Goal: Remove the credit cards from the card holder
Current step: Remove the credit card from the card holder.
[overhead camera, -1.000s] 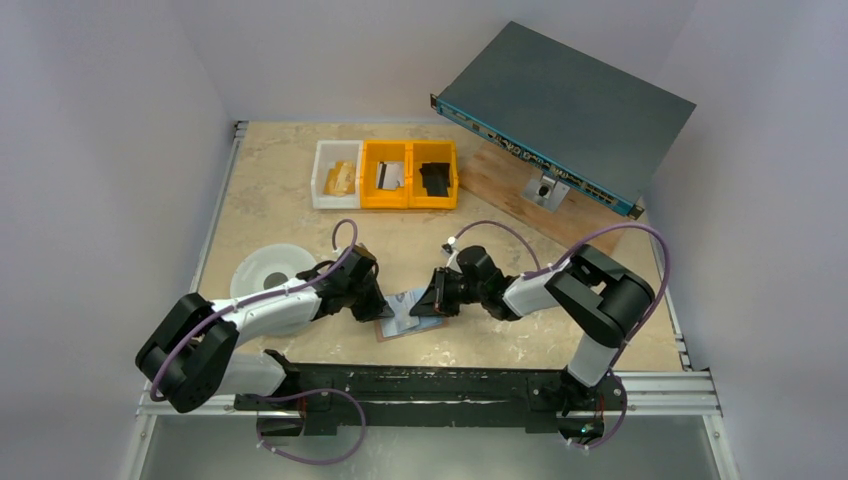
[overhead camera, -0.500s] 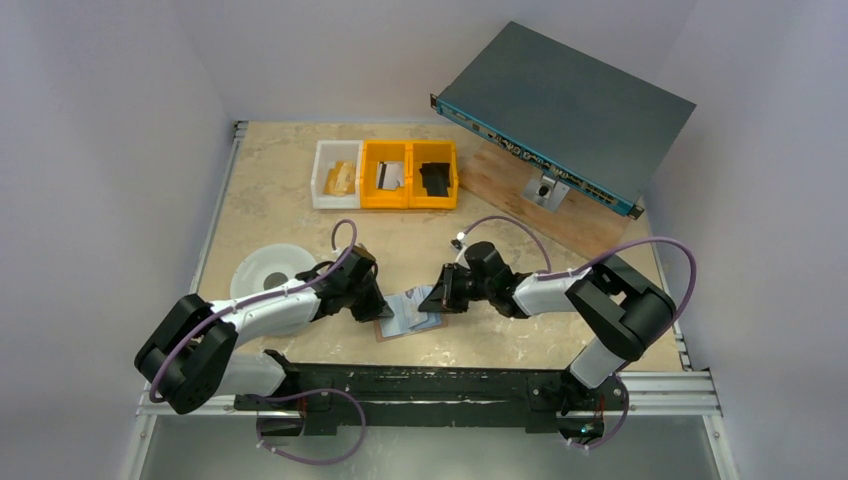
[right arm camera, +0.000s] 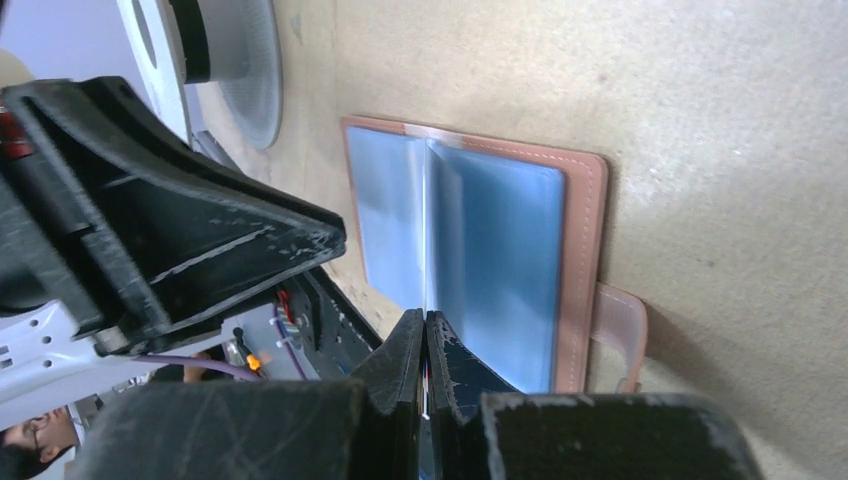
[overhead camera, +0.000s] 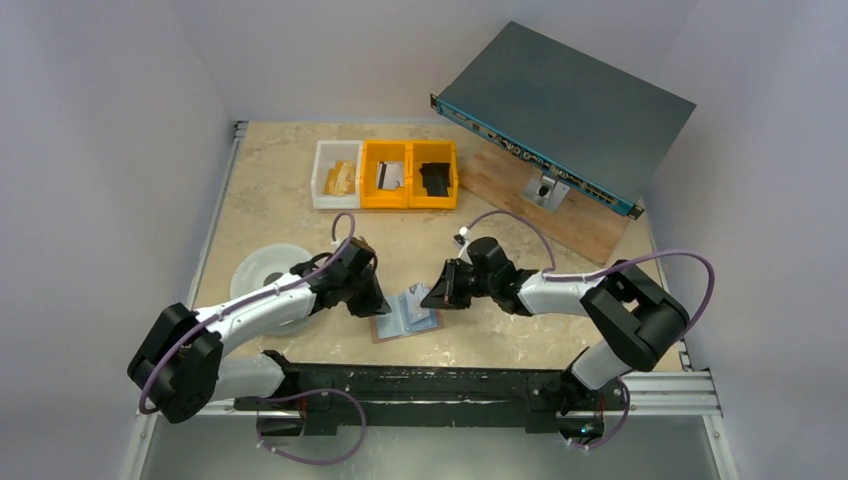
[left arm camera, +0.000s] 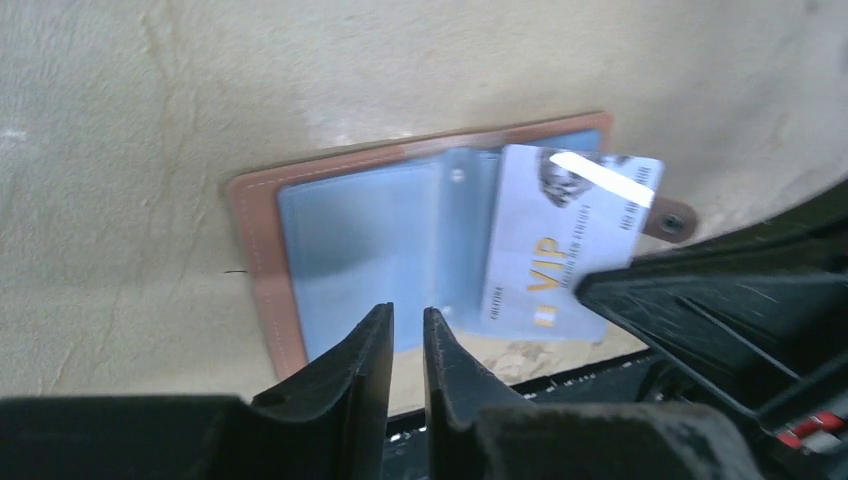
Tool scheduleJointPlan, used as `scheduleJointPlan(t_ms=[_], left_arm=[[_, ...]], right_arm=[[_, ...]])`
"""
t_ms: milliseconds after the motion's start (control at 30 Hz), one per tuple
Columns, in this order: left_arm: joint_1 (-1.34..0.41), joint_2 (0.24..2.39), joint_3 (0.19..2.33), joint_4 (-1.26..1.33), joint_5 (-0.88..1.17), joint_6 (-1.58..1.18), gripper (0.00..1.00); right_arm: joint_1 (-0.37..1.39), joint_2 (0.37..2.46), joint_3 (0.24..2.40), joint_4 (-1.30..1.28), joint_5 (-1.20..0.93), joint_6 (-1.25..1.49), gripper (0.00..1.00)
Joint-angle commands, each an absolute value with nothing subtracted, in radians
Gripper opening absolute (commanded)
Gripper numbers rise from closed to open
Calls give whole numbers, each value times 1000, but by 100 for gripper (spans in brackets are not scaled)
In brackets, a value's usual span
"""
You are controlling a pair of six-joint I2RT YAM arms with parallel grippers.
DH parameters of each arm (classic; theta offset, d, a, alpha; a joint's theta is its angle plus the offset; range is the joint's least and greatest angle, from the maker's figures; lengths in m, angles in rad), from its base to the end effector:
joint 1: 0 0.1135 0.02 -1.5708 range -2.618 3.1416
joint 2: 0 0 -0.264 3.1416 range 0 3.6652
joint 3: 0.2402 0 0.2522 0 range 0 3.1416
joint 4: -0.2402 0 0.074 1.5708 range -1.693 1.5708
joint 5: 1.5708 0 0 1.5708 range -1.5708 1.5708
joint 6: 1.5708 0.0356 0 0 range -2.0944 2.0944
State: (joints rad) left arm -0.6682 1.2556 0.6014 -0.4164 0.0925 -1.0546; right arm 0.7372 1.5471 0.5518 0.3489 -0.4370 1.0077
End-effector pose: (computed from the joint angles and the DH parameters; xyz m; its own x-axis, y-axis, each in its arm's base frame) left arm 0.1719 -0.1398 0.1670 -0.9068 -0.3875 -0.1662 -0.2774 0.8451 -0.4571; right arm 0.1988 0.2009 0.1406 -0.9646 0.1591 -0.2106 -0.0815 0.5792 0.8111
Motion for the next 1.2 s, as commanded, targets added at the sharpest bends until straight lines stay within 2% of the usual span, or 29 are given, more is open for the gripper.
scheduleJointPlan(t_ms=[0,300,500,733,900,1000,1100,1133,1167], left_arm=[[-664,1176,705,-480,95,-989,21],[-562,1021,681,-378,314,-940,44],[-478,984,631,-260,502,-949,46],[-471,1011,600,-125,603,-1010,47],[-469,1037,564,33,653,-1081,47],[-469,1057,548,93,665,-1112,40],[-469,1067,546,107,665,-1123,17],[-469,1068,547,107,666,-1124,5],[-469,1069,549,105,664,-1124,0]], right_arm=[[732,1509,622,331,-444,985,0],[670,1456,643,350,-544,1018,0],[633,1425,635,465,-670,1100,0],[632,1405,614,641,-753,1229,0],[633,1409,616,648,-759,1236,0],[632,1409,610,647,-758,1234,0],[633,1404,609,623,-747,1218,0],[632,1399,610,606,-740,1207,3],[632,1394,614,580,-729,1190,7]])
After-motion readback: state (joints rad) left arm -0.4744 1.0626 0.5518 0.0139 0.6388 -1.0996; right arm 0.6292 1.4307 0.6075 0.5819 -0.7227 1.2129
